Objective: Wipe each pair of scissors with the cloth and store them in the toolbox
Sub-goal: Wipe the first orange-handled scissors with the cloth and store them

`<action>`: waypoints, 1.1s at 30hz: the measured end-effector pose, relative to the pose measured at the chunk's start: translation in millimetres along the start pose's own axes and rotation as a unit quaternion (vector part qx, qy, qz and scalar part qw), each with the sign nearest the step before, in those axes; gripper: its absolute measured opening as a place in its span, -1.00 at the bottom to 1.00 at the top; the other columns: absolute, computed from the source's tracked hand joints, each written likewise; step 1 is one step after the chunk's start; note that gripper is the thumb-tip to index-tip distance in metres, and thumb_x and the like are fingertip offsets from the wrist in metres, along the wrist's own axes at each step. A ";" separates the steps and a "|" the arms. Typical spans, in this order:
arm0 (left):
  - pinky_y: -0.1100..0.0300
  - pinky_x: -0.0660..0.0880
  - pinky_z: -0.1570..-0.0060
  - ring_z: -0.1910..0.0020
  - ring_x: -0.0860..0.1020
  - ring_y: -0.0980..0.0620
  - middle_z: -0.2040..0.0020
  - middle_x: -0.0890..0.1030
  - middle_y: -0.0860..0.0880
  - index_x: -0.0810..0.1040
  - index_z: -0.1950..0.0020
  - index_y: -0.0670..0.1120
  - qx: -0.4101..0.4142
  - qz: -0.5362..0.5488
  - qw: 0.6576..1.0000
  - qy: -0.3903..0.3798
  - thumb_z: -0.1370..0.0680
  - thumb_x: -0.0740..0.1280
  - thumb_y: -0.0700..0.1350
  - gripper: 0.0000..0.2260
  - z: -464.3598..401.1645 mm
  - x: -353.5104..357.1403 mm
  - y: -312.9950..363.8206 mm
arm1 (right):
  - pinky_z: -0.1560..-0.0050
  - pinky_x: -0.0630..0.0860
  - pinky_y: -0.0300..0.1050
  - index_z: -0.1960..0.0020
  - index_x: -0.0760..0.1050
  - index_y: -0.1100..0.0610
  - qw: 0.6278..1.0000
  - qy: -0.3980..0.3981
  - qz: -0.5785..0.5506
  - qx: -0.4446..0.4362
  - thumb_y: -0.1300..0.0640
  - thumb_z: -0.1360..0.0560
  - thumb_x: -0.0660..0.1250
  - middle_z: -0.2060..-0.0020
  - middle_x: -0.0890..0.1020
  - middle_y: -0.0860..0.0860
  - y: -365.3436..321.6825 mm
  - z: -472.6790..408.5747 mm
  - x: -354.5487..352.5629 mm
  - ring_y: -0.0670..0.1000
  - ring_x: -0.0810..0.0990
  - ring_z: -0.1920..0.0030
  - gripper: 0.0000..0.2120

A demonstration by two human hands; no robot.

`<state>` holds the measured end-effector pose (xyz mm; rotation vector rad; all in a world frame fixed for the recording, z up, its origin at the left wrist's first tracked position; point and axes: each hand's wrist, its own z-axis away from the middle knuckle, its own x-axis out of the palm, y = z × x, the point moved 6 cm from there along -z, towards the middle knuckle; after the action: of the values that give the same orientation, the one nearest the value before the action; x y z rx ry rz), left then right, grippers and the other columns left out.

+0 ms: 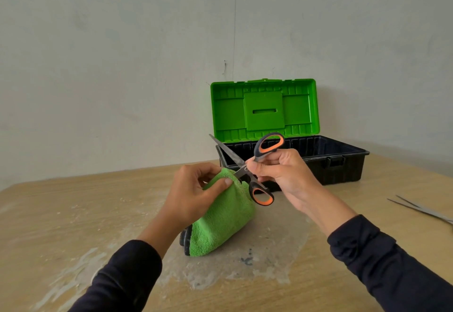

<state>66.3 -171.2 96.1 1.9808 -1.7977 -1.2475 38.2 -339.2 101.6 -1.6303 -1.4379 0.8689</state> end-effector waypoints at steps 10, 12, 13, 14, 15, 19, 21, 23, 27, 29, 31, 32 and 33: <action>0.14 0.52 0.18 0.27 0.59 0.08 0.26 0.68 -0.02 0.66 0.18 -0.09 -0.027 0.019 0.999 0.032 -0.42 0.45 -0.14 -0.96 0.1 -7.2 -2.5 | 0.37 0.49 -0.32 0.19 0.62 0.21 0.999 0.022 -0.024 0.040 0.30 -0.43 0.36 0.45 0.60 -0.02 3.7 -7.7 -19.8 -0.12 0.50 0.43 -0.92; 0.10 0.54 0.15 0.24 0.61 0.02 0.25 0.68 -0.02 0.67 0.16 -0.09 -0.031 0.018 0.999 0.038 -0.41 0.45 -0.13 -0.95 -0.1 -9.1 -4.4 | 0.36 0.49 -0.33 0.20 0.61 0.20 0.999 0.024 -0.029 0.038 0.31 -0.45 0.34 0.45 0.60 -0.02 2.5 -8.2 -21.1 -0.14 0.51 0.42 -0.90; 0.08 0.54 0.15 0.23 0.61 0.00 0.25 0.68 -0.03 0.67 0.16 -0.09 -0.036 0.019 0.998 0.047 -0.40 0.46 -0.13 -0.94 -0.1 -11.0 -6.1 | 0.35 0.50 -0.33 0.20 0.61 0.19 0.998 0.036 -0.031 0.035 0.31 -0.46 0.33 0.44 0.59 -0.01 0.8 -8.7 -24.6 -0.13 0.51 0.41 -0.89; 0.07 0.55 0.15 0.22 0.62 -0.02 0.24 0.68 -0.04 0.67 0.15 -0.09 -0.043 0.021 0.997 0.062 -0.39 0.47 -0.12 -0.92 0.0 -13.9 -8.7 | 0.34 0.49 -0.34 0.21 0.60 0.19 0.998 0.053 -0.025 0.029 0.30 -0.46 0.33 0.42 0.58 0.00 -1.3 -9.6 -30.0 -0.12 0.50 0.39 -0.88; 0.08 0.55 0.15 0.22 0.62 -0.02 0.24 0.68 -0.04 0.67 0.15 -0.10 -0.054 0.025 0.995 0.084 -0.37 0.48 -0.12 -0.90 0.4 -17.4 -11.6 | 0.31 0.49 -0.33 0.22 0.60 0.17 0.997 0.072 -0.002 0.020 0.28 -0.47 0.33 0.40 0.57 0.01 -4.2 -10.5 -36.6 -0.11 0.50 0.36 -0.87; 0.16 0.54 0.18 0.26 0.60 0.06 0.24 0.67 0.01 0.67 0.14 -0.07 -0.081 0.047 0.983 0.159 -0.31 0.51 -0.09 -0.84 3.2 -25.3 -17.3 | 0.22 0.45 -0.19 0.21 0.61 0.15 0.968 0.094 0.224 -0.059 0.16 -0.48 0.35 0.33 0.60 0.08 -21.5 -11.6 -51.6 -0.04 0.52 0.30 -0.88; 0.20 0.51 0.20 0.27 0.57 0.11 0.23 0.67 0.04 0.67 0.13 -0.04 -0.079 0.045 0.982 0.167 -0.32 0.51 -0.09 -0.84 3.5 -22.2 -15.1 | 0.26 0.42 -0.19 0.21 0.59 0.18 0.936 0.071 0.332 -0.094 0.12 -0.48 0.36 0.34 0.61 0.08 -28.9 -11.2 -46.7 -0.05 0.53 0.33 -0.85; 0.21 0.50 0.17 0.25 0.58 0.12 0.21 0.68 0.07 0.67 0.12 -0.02 -0.074 0.044 0.981 0.174 -0.33 0.50 -0.09 -0.85 4.4 -18.9 -12.4 | 0.28 0.47 -0.19 0.19 0.57 0.14 0.916 0.038 0.386 -0.105 0.10 -0.49 0.34 0.33 0.62 0.00 -32.9 -9.4 -40.5 -0.15 0.59 0.37 -0.86; 0.22 0.49 0.09 0.13 0.60 0.10 0.17 0.68 0.11 0.67 0.08 0.01 -0.058 0.022 0.982 0.179 -0.38 0.47 -0.08 -0.86 3.5 -16.0 -9.4 | 0.15 0.58 0.02 0.27 0.50 0.03 0.896 0.005 0.430 -0.108 0.09 -0.49 0.33 0.34 0.58 -0.09 -40.6 -5.5 -39.4 -0.11 0.64 0.37 -0.84; 0.29 0.44 0.08 0.08 0.58 0.12 0.13 0.67 0.10 0.67 0.04 0.00 -0.056 0.002 0.983 0.177 -0.39 0.45 -0.07 -0.84 3.0 -14.0 -8.4 | 0.14 0.58 0.04 0.34 0.47 0.01 0.884 -0.021 0.456 -0.102 0.08 -0.48 0.35 0.40 0.56 -0.09 -42.7 -3.6 -36.4 -0.10 0.63 0.39 -0.78; 0.32 0.41 0.09 0.05 0.56 0.13 0.10 0.66 0.11 0.65 0.01 0.01 -0.049 -0.023 0.984 0.168 -0.41 0.44 -0.07 -0.83 2.9 -10.3 -5.0 | 0.14 0.58 0.06 0.39 0.46 -0.01 0.873 -0.041 0.476 -0.097 0.07 -0.46 0.37 0.42 0.58 -0.06 -42.1 -2.7 -31.3 -0.07 0.63 0.39 -0.75; 0.33 0.40 0.09 0.06 0.55 0.15 0.09 0.65 0.12 0.65 0.01 0.02 -0.041 -0.036 0.986 0.156 -0.42 0.43 -0.08 -0.83 2.9 -7.0 -2.1 | 0.14 0.58 0.08 0.40 0.46 -0.02 0.871 -0.049 0.478 -0.099 0.06 -0.45 0.37 0.42 0.59 -0.05 -41.5 -2.3 -27.5 -0.05 0.63 0.38 -0.74; 0.36 0.39 0.10 0.07 0.53 0.19 0.09 0.64 0.12 0.64 0.00 0.03 -0.030 -0.048 0.989 0.137 -0.43 0.42 -0.08 -0.84 3.0 -2.9 1.5 | 0.16 0.59 0.07 0.41 0.46 -0.03 0.872 -0.060 0.475 -0.103 0.06 -0.45 0.38 0.42 0.59 -0.05 -40.6 -1.6 -22.7 -0.04 0.63 0.39 -0.73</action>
<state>63.5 -167.8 96.5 2.1082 -1.5337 -0.9819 18.1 -359.7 138.3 -2.5392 -0.7394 1.3875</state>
